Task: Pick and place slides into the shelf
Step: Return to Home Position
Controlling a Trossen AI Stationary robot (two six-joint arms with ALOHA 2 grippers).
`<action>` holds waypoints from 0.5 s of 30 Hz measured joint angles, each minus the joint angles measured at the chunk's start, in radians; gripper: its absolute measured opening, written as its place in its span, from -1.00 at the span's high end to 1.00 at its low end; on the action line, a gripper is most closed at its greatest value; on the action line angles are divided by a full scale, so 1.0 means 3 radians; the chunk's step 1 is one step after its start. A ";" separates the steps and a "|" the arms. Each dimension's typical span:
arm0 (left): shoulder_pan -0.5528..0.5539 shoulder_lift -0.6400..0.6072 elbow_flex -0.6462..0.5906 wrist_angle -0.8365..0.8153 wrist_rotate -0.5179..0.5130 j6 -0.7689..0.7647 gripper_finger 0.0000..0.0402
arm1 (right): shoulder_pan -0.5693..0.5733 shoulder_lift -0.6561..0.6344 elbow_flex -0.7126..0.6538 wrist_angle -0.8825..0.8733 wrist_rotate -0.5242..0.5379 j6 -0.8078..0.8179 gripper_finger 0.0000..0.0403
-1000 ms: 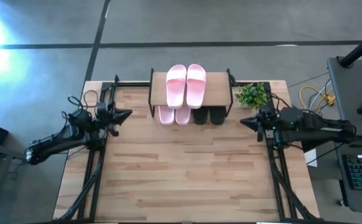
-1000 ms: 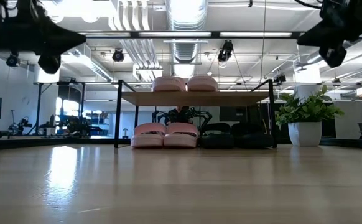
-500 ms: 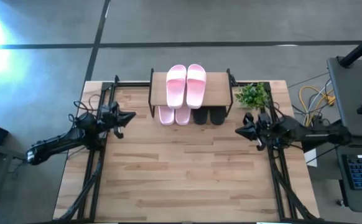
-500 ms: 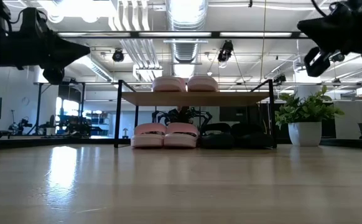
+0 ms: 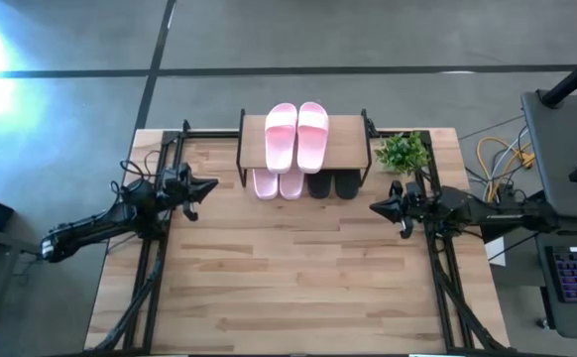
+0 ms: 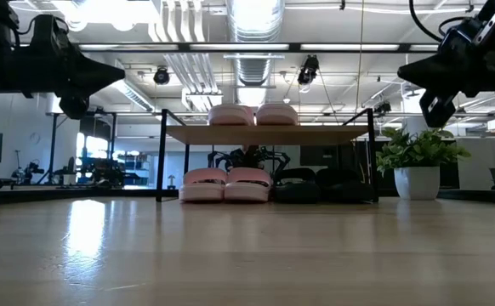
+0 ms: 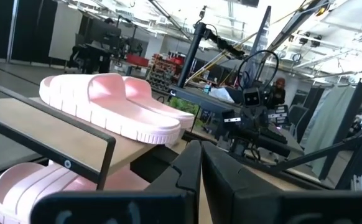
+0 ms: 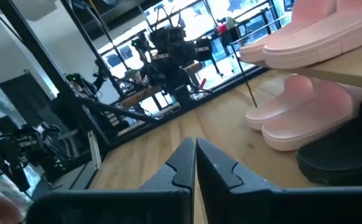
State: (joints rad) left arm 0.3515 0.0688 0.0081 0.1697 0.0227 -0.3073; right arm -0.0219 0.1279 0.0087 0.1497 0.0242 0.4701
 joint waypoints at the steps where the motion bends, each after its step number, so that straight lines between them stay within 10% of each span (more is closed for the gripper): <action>1: 0.0000 0.0010 -0.0001 0.0007 0.0000 0.0000 1.00 | 0.0000 0.0014 0.0001 0.0004 0.0001 0.0001 0.96; 15: 0.0000 0.0118 -0.0006 0.0008 0.0000 0.0000 1.00 | 0.0000 0.0080 0.0001 0.0008 0.0009 0.0000 0.96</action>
State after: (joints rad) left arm 0.3515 0.1041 0.0063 0.1722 0.0227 -0.3073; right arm -0.0219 0.1520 0.0090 0.1520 0.0269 0.4702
